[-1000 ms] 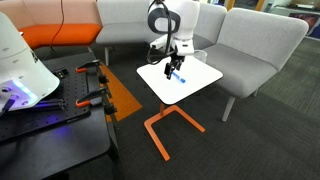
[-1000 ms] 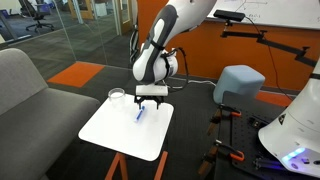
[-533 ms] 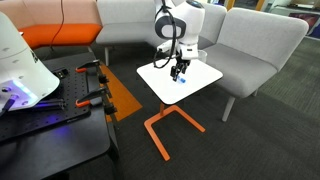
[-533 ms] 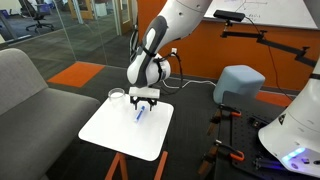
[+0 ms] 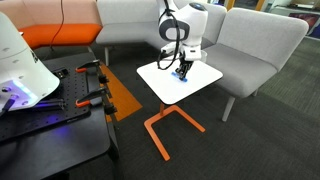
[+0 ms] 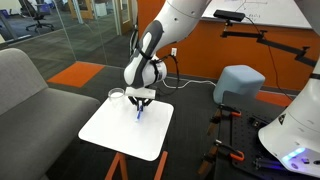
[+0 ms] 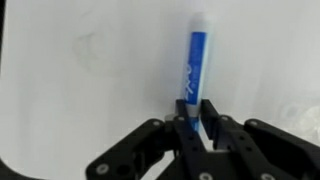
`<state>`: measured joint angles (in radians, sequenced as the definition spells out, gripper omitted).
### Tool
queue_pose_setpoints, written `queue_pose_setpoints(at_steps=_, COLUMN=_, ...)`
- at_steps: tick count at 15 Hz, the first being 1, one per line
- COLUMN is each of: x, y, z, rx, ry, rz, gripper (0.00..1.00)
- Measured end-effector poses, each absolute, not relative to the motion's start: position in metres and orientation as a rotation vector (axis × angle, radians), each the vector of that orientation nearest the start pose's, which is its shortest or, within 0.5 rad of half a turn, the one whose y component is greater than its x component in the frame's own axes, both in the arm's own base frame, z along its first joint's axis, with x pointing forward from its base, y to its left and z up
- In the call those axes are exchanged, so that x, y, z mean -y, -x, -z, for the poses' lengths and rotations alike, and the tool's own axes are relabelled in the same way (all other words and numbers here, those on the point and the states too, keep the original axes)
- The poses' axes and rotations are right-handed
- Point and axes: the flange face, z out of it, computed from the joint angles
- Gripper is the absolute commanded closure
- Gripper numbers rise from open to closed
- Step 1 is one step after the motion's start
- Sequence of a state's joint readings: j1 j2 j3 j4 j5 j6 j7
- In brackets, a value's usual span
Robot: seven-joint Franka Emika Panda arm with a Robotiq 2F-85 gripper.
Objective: Put the blue object in the glass cup
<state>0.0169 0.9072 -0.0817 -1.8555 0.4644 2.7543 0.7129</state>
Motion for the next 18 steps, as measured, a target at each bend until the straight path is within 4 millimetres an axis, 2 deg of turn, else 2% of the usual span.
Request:
queue_pose_setpoints(at_steps=1, x=0.059, y=-0.602, z=-0.031, rx=-1.686, ry=2.528, rz=-0.036, gripper=0.95)
queue_pose_setpoints(at_steps=4, x=0.069, y=-0.606, z=-0.038, rx=-1.698, ry=2.549, rz=0.013, gripper=0.95)
queue_pose_setpoints(at_steps=7, x=0.086, y=-0.618, z=-0.062, rx=-1.743, ry=2.561, rz=0.197, gripper=0.95)
queue_pose_setpoints(at_steps=9, x=0.09, y=-0.627, z=-0.084, rx=-1.747, ry=2.582, rz=0.349, gripper=0.95)
queue_pose_setpoints(at_steps=13, x=0.072, y=-0.632, z=-0.125, rx=-1.684, ry=2.67, rz=0.638, gripper=0.95)
queue_pose_setpoints(at_steps=18, x=0.036, y=-0.621, z=-0.163, rx=-1.544, ry=2.801, rz=0.959, gripper=0.95)
